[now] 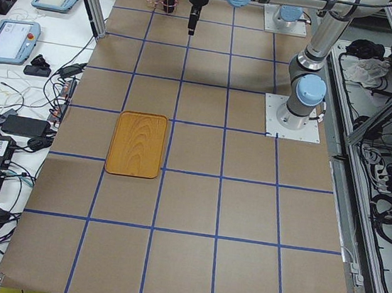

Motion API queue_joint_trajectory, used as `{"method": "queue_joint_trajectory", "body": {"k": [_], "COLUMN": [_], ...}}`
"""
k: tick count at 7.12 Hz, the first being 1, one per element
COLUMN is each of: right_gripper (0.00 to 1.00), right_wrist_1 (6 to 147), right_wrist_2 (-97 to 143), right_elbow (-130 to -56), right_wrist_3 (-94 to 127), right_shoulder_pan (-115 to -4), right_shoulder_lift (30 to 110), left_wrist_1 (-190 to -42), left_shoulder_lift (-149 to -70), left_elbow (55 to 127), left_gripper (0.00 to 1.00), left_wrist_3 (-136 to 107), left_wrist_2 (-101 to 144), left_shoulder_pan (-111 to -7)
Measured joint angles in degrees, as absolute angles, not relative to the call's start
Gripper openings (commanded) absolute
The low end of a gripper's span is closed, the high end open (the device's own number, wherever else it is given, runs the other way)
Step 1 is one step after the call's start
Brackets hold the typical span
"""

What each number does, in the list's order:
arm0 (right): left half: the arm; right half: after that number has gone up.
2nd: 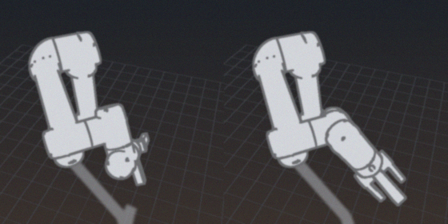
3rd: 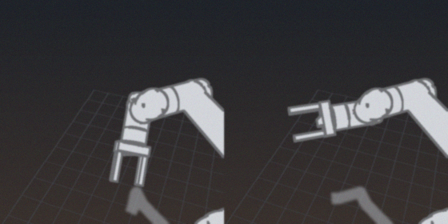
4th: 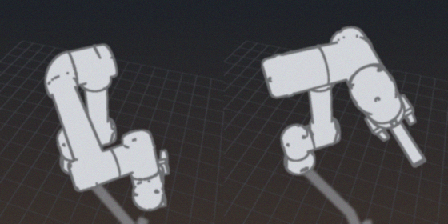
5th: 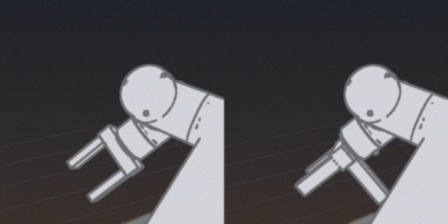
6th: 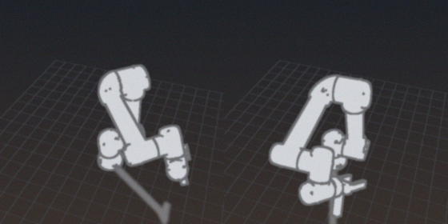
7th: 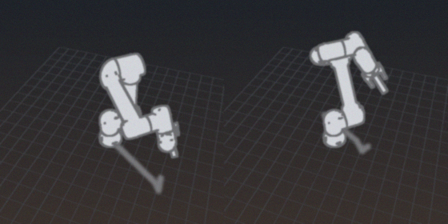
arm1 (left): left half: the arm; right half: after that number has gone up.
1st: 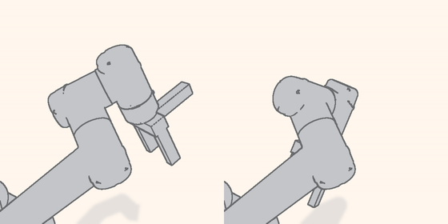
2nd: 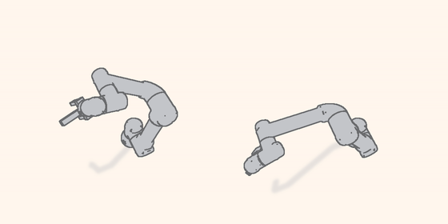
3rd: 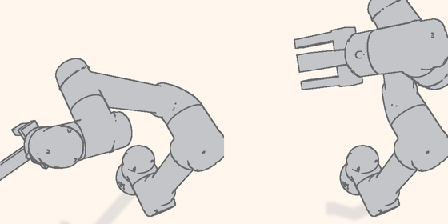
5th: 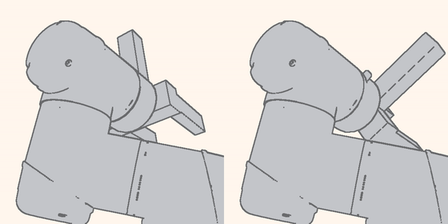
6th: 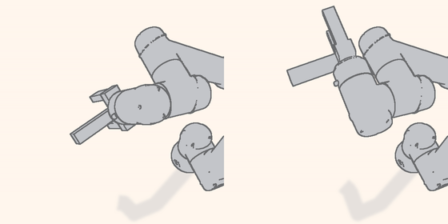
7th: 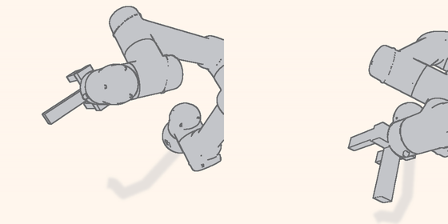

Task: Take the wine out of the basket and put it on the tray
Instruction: 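Lift the bottle out of the rack with the right gripper, then carry the bottle toward the table center and stand it upright, release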

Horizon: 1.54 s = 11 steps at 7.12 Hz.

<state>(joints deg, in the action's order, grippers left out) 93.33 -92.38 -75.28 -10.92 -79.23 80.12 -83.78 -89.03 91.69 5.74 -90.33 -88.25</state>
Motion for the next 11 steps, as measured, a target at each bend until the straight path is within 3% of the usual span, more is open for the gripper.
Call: {"method": "queue_joint_trajectory", "body": {"k": [2, 5, 11], "right_gripper": [0.25, 0.23, 0.24], "right_wrist_1": [85.9, 86.2, 98.9], "right_wrist_2": [-92.3, -91.9, -91.0], "right_elbow": [-77.8, -88.4, -93.9], "right_wrist_3": [-6.0, 4.2, 36.6], "right_shoulder_pan": [-80.3, -88.1, -112.0], "right_shoulder_lift": [84.0, 89.3, 86.5], "left_wrist_1": [-83.9, -84.2, -83.9], "left_shoulder_lift": [-89.0, -88.9, -89.1], "left_elbow": [91.2, 90.9, 90.0], "left_gripper": [1.00, 1.00, 1.00], "left_wrist_3": [5.8, 5.8, 8.7], "left_wrist_2": [-90.1, -89.9, -89.7], "left_shoulder_pan": [-86.5, -83.7, -79.2]}}
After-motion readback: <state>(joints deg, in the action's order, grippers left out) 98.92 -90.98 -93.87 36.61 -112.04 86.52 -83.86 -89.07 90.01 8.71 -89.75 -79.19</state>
